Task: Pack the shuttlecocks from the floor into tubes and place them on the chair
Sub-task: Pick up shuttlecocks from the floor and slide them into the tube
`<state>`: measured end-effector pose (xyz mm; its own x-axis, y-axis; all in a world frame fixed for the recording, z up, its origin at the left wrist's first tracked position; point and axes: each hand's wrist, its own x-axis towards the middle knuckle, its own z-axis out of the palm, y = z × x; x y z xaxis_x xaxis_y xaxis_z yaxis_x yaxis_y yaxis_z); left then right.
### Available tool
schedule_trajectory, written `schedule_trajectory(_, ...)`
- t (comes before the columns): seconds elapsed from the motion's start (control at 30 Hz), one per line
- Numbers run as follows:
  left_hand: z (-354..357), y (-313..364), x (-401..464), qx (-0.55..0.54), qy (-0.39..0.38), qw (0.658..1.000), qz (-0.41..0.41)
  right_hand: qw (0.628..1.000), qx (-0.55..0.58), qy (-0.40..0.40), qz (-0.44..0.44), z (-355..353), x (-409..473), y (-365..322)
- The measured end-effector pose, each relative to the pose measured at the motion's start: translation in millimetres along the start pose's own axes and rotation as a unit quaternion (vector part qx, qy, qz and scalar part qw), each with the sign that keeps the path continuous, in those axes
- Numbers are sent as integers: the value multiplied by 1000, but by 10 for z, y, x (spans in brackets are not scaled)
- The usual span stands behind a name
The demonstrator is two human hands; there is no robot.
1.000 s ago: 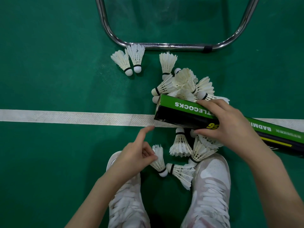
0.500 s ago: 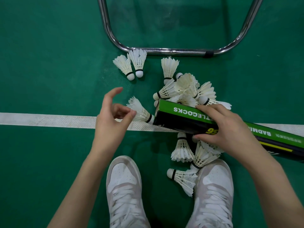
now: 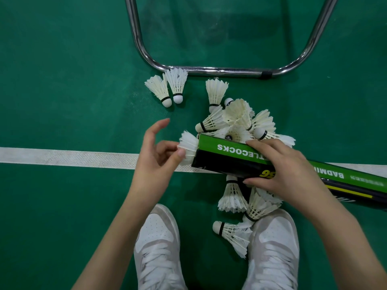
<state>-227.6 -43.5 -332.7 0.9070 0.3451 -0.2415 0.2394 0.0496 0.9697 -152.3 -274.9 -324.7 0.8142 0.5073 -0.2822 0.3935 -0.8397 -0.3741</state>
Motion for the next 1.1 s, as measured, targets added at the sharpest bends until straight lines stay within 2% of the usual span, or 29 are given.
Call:
schedule_trajectory(0.3, 74, -48, -58, 12, -64, 998, -24, 1000, -8, -4, -3, 20, -9, -1)
schedule_trajectory(0.87, 242, -135, -26, 89, -51, 995, -8, 1000, -15, -7, -5, 33, -6, -24)
schedule_trajectory(1.1, 223, -92, -25, 74, -62, 995, -2, 1000, -10, -1, -10, 35, -6, -31)
